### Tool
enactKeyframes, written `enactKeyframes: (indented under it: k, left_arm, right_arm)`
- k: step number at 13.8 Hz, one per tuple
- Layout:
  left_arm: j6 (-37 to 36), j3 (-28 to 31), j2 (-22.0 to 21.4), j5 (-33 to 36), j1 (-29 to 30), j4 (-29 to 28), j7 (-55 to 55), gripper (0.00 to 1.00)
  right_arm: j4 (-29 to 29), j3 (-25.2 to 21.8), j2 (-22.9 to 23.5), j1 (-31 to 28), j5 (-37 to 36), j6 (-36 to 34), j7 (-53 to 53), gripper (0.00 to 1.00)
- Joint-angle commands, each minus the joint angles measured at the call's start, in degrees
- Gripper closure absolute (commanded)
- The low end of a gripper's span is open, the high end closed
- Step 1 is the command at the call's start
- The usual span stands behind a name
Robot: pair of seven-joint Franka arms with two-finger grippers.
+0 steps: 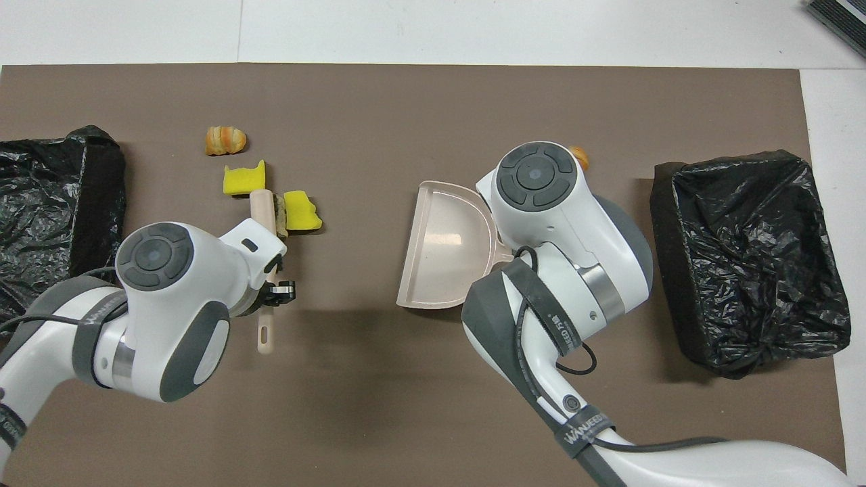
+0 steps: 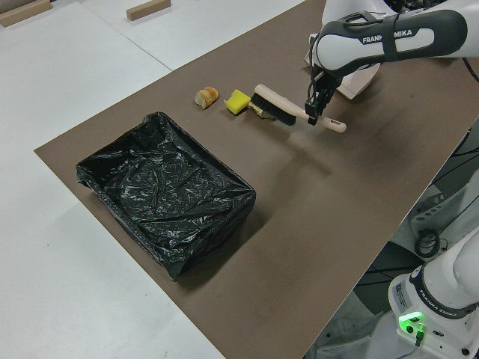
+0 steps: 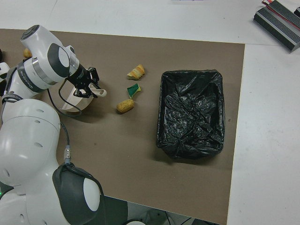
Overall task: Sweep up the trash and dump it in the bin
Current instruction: 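Sweep the bread and sponges into the dustpan with the left gripper's brush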
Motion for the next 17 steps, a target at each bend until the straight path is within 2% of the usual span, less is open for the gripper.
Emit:
enactKeyframes:
  k: [1,3,5,8,9,12,15,17]
  left_arm:
    - [-7.3,0.8,-0.1,-0.9,-2.7,3.6,1.2,1.00]
    - [-12.9,0.8,-0.5,-0.9,-2.6,7.4,1.8,1.00]
    - [-13.4,1.2,0.6,-0.6,-1.2,10.5,4.9,1.00]
    - [-13.7,1.3,3.0,2.2,5.0,14.1,14.3,1.00]
    - [-13.8,1.3,4.5,5.7,7.5,16.4,19.6,1.00]
    - [-12.3,1.3,8.8,7.4,15.1,21.8,33.7,1.00]
    - [-10.3,1.3,16.3,8.2,21.6,30.2,44.8,1.00]
    - [-9.1,1.3,20.8,10.7,23.9,34.2,50.4,1.00]
  right_arm:
    - [0.3,0.4,0.3,-0.6,1.0,1.4,-1.1,1.00]
    - [0.2,0.4,0.3,-0.6,1.0,1.4,-1.1,1.00]
    - [-0.1,0.4,0.3,-0.6,1.1,1.3,-1.1,1.00]
    - [0.3,0.4,0.4,-0.9,1.0,1.5,-1.6,1.00]
    - [0.4,0.4,0.6,-1.4,1.0,1.2,-1.7,1.00]
    - [1.4,0.4,2.8,0.0,1.0,1.2,-1.9,1.00]
    - [2.3,0.4,4.3,0.1,0.3,1.5,-3.6,1.00]
    - [2.3,0.4,4.4,0.0,0.6,1.5,-4.5,1.00]
